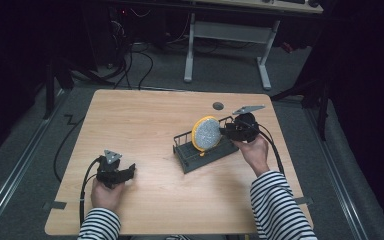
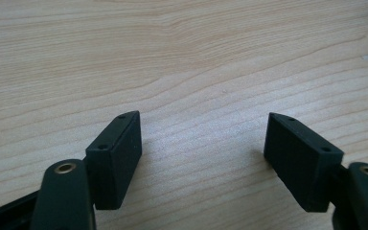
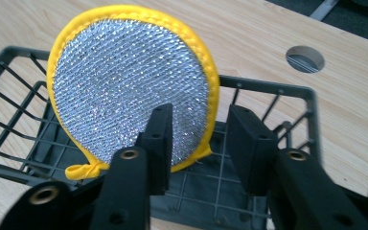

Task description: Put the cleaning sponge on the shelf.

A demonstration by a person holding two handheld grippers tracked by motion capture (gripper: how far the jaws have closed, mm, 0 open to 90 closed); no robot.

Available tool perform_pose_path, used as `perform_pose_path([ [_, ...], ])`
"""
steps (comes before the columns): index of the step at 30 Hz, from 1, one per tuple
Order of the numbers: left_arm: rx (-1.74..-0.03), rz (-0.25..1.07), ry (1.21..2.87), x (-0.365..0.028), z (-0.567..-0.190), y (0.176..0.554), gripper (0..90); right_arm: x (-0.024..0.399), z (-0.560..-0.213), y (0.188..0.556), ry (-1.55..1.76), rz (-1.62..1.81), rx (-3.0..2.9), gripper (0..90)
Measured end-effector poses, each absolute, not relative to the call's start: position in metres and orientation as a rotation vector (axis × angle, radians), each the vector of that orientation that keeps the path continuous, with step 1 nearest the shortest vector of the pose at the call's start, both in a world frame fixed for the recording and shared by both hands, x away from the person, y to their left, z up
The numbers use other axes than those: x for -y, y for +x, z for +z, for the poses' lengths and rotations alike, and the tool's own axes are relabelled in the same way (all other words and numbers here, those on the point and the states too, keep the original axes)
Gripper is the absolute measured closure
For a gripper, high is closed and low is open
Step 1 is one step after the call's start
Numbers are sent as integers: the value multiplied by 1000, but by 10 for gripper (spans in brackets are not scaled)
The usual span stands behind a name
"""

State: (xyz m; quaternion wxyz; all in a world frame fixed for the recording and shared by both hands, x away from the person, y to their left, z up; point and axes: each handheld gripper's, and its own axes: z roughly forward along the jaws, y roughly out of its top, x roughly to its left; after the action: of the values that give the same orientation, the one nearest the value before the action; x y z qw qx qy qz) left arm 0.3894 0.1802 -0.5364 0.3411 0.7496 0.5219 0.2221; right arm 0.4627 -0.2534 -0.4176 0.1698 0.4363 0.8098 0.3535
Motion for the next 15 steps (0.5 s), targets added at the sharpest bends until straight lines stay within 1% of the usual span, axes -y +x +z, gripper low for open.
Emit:
perform_pose_path([
  [3, -1357, 575, 1949, -180, -536, 389, 294, 262, -414, 455, 1255, 1044, -2251, 579],
  [8, -1358, 576, 1948, -180, -536, 389, 295, 277, -413, 443, 1295, 1054, -2224, 574],
  [15, -1358, 571, 1949, -181, -536, 389, 292, 302, -414, 415, 1352, 1113, -2147, 568],
])
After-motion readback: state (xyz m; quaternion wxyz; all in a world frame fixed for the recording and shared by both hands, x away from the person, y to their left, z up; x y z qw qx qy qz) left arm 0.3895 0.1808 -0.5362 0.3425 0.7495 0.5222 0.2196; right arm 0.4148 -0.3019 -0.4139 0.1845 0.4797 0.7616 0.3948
